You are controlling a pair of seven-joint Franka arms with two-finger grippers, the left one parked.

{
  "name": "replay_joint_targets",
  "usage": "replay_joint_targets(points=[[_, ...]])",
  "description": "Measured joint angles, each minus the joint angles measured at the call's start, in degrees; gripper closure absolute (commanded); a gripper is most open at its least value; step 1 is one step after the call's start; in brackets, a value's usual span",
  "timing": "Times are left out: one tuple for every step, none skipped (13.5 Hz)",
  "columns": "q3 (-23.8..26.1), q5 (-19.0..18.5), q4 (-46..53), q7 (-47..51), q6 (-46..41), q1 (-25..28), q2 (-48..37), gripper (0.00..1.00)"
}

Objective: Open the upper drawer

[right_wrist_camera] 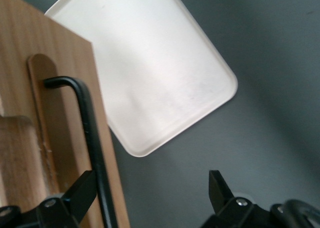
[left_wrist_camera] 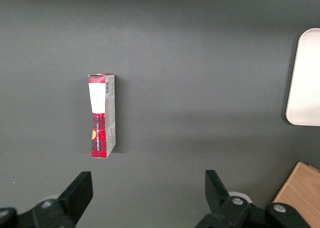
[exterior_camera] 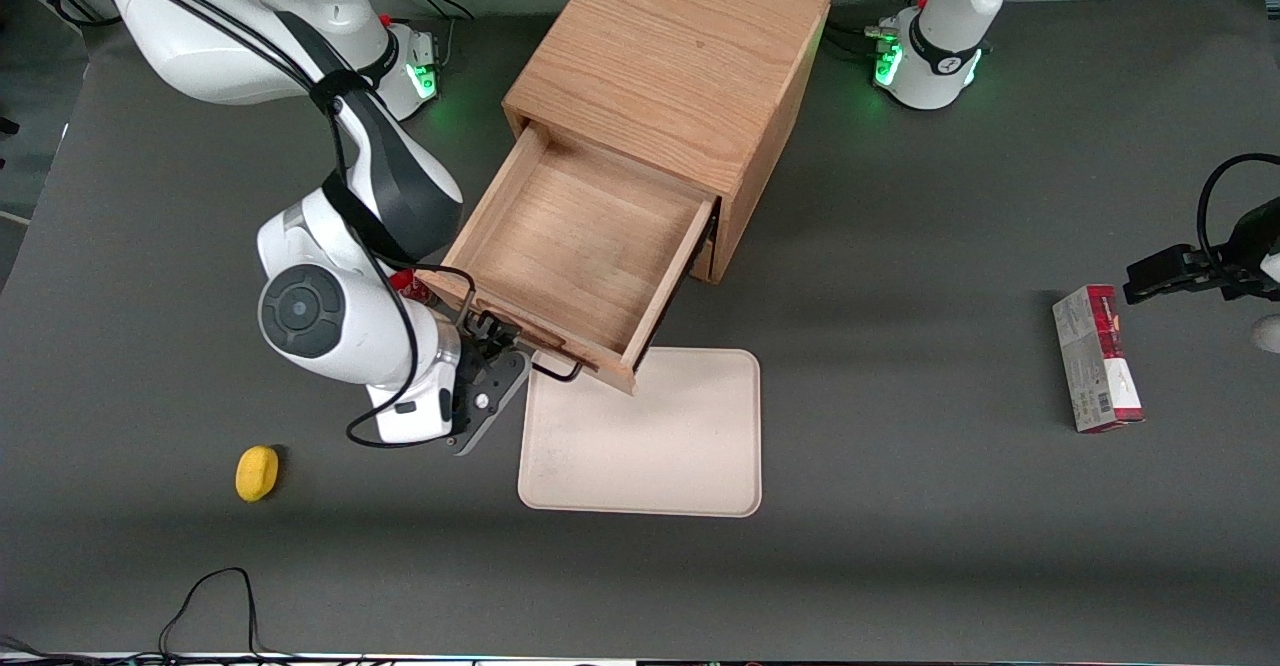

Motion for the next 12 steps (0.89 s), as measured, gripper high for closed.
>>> replay_joint_targets(points=[[-0.8, 0.0, 0.9, 0.0, 0.0, -0.1, -0.7, 0.0], [-1.7, 0.0, 1.4, 0.0, -0.1, -0.2, -1.6, 0.0], [-2.4, 0.0, 1.7, 0.0, -0.1, -0.4, -2.5, 0.0], [-2.8, 0.0, 1.9, 0.0, -0.1, -0.8, -3.5, 0.0], [-3.5, 0.1, 2.0, 0.6, -0.4, -1.1, -4.8, 0.0], [-4.9, 0.9, 1.8, 2.2, -1.7, -1.1, -6.5, 0.0], [-6.9, 2.7, 0.9, 4.1, -3.6, -1.2, -8.9, 0.0], [-9.1, 4.3, -1.4, 5.4, -5.0, -1.2, -11.8, 0.0], [-11.0, 5.1, -4.7, 6.9, -5.7, -1.3, -15.2, 0.0], [-12.4, 5.5, -9.0, 9.3, -5.9, -1.3, -19.1, 0.0], [-13.2, 5.5, -13.6, 12.5, -6.0, -1.3, -23.0, 0.0], [-13.8, 5.5, -17.9, 15.2, -6.1, -1.3, -26.9, 0.0]])
